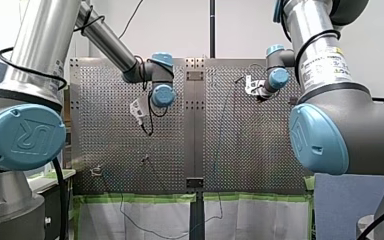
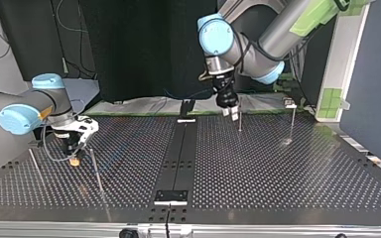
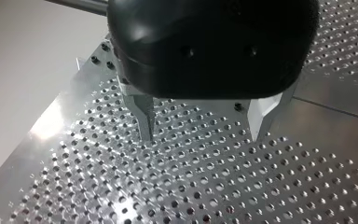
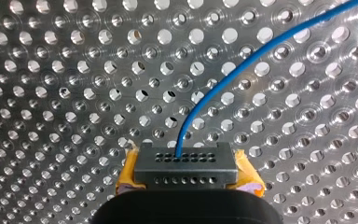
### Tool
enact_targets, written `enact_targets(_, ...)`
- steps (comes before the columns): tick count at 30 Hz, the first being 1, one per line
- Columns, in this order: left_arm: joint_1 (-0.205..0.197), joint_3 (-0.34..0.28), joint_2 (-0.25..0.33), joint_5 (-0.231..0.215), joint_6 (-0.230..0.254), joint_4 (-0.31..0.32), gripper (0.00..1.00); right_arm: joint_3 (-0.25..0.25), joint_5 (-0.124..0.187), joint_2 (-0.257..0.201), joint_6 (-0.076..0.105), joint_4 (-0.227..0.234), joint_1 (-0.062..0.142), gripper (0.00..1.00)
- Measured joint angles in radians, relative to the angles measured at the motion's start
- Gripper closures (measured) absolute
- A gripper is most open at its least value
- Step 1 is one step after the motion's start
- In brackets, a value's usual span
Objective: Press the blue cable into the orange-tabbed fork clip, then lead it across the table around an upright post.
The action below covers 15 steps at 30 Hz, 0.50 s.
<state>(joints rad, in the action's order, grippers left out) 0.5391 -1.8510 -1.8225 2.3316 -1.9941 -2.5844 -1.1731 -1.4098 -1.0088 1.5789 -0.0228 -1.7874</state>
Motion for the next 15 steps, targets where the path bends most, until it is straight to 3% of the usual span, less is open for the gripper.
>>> enact_targets(10,-0.009,-0.091,-0.001,-0.001,0.004,0.091,0.0,0.0,0.0,0.0,0.0,0.0,0.001,1.0)
enact_targets(15,-0.015,-0.136,-0.029,-0.007,0.006,0.136,0.0,0.0,0.0,0.0,0.0,0.0,0.0,1.0)
